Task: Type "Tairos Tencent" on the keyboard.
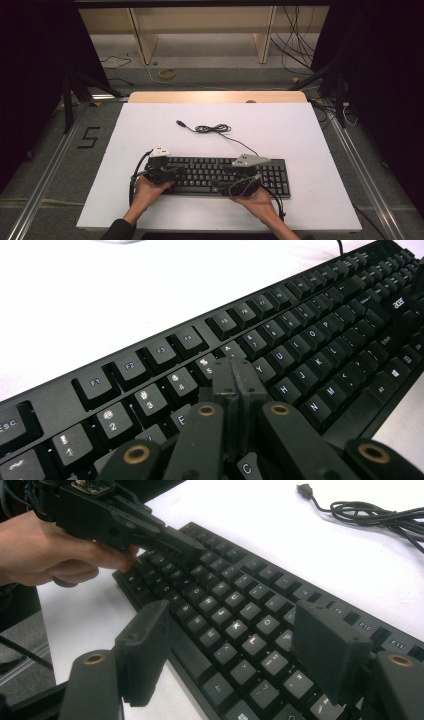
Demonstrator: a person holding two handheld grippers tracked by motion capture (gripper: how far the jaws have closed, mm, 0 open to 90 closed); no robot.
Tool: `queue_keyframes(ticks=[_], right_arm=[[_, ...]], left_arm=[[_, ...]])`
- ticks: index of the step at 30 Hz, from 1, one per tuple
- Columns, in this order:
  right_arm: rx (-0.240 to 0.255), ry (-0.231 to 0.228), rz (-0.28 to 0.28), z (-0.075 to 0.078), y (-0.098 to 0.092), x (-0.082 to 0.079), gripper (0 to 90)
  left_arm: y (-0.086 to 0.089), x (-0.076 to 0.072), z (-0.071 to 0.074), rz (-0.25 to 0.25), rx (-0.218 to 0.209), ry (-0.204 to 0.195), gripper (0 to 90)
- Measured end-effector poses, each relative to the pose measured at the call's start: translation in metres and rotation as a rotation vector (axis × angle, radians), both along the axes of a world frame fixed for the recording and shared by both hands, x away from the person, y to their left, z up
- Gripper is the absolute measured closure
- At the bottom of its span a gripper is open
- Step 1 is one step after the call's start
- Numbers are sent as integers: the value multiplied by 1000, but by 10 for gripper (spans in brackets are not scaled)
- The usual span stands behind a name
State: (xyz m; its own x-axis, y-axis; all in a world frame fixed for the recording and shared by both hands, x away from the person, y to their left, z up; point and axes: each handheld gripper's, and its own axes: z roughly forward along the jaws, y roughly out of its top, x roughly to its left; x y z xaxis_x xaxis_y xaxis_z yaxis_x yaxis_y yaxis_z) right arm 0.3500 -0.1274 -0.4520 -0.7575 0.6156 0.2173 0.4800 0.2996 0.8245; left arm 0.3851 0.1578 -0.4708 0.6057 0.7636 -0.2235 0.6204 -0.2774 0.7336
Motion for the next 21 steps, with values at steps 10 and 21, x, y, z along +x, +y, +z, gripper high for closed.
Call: queue_keyframes(ticks=[10, 21], right_arm=[[1, 0, -1, 0, 0, 0, 325], [5, -4, -5, 1, -1, 0, 321]], left_arm=[[-3, 3, -6, -1, 21, 22, 891], [-4, 3, -9, -10, 34, 24, 892]])
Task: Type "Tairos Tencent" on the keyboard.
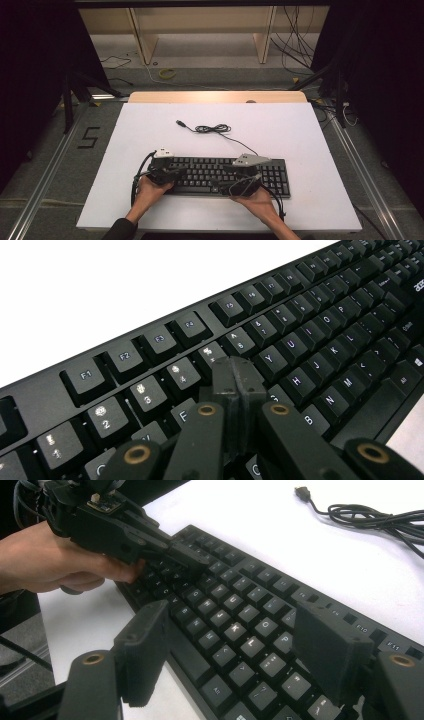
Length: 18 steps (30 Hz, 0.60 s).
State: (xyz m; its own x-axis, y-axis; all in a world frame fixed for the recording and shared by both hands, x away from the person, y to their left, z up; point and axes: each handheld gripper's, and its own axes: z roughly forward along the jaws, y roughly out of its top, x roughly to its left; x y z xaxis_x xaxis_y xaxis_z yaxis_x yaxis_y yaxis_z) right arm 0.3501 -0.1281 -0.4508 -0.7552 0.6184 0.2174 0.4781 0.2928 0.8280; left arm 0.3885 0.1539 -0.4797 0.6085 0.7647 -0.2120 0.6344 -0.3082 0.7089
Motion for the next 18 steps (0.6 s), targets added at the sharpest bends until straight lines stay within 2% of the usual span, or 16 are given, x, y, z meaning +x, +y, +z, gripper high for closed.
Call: queue_keyframes(ticks=[4, 9, 18], right_arm=[[0, 0, 0, 0, 0, 0, 320], [0, 0, -2, -1, 0, 2, 321], [6, 4, 0, 0, 3, 6, 353]], left_arm=[[0, -1, 2, 6, -4, -6, 890], [4, -3, 6, 12, -41, -20, 836], [15, -9, 16, 1, -134, -49, 628]])
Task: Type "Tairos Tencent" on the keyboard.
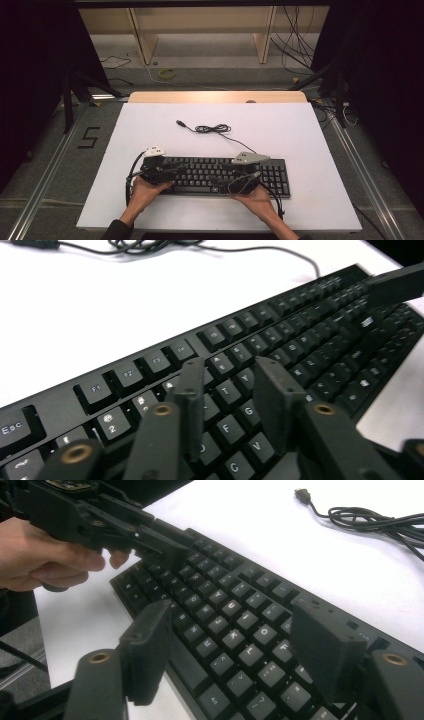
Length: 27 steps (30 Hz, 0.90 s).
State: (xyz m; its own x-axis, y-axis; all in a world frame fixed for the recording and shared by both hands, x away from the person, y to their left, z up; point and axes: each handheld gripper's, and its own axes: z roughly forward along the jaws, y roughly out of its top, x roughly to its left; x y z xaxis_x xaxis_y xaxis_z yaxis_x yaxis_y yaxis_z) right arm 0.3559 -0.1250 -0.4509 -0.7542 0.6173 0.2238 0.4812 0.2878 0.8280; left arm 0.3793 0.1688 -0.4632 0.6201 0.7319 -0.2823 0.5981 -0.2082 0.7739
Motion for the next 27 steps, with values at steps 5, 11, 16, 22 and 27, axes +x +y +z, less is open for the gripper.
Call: queue_keyframes(ticks=[5, 11, 16, 22, 27], right_arm=[[-13, 1, 4, 0, 3, 4, 430], [-29, 10, -5, -1, 5, 9, 552], [-49, 14, -9, -2, 9, 15, 676], [-84, 26, -20, -5, 14, 23, 813], [-119, 35, -33, -10, 16, 28, 885]], left_arm=[[3, -5, 3, -4, -32, -16, 486], [10, -11, 7, 12, -60, -40, 380], [15, -14, 7, 26, -72, -55, 334], [21, -20, 7, 33, -85, -67, 299], [25, -24, 7, 43, -91, -75, 288]])
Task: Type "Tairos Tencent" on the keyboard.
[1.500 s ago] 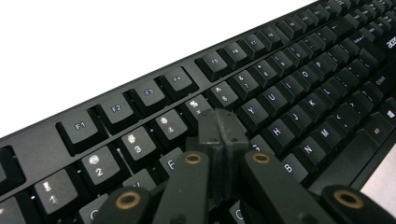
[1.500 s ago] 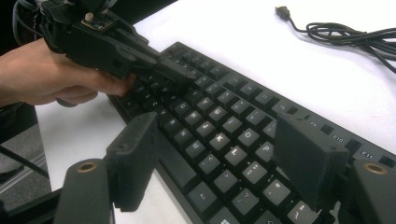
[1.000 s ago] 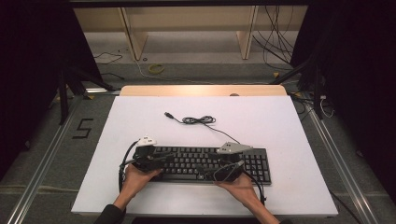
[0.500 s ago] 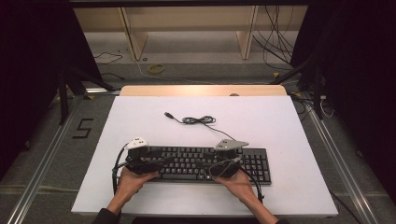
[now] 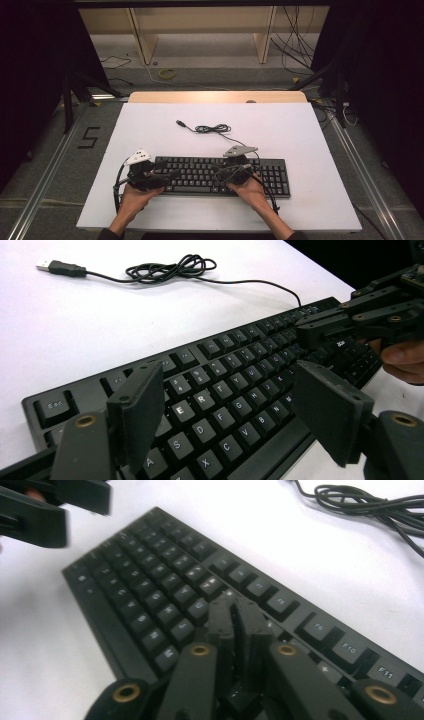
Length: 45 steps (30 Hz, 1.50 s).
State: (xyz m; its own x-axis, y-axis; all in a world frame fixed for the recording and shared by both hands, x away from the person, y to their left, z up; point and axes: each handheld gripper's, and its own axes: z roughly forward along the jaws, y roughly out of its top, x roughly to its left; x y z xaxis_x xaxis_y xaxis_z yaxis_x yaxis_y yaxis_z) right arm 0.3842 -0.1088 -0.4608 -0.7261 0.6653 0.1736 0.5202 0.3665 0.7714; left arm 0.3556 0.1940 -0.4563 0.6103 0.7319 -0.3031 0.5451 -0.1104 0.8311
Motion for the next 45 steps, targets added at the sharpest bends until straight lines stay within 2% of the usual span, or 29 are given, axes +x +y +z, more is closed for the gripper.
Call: queue_keyframes(ticks=[11, 15, 25, 34, 37, 39, 42, 45], right_arm=[[-67, 18, -5, -9, 12, 7, 900], [-83, 18, -3, -11, 16, 8, 900], [-119, 31, -7, -16, 19, 10, 900], [-119, 23, -17, -16, 20, 8, 900], [-78, 41, -17, -15, 17, 9, 819], [-61, 30, -26, -11, 15, 8, 790], [-25, 28, -29, -7, 10, 7, 649], [1, 21, -22, -3, 6, 4, 572]], left_arm=[[9, -6, -3, 26, -2, 4, 276], [10, -8, -4, 27, 21, -4, 278], [13, -11, -5, 33, 36, -11, 286], [15, -10, -6, 42, 38, -16, 306], [15, -9, -6, 40, 43, -14, 307], [14, -9, -7, 37, 49, -13, 306], [14, -9, -7, 37, 51, -12, 306], [14, -8, -7, 42, 58, -13, 320]])
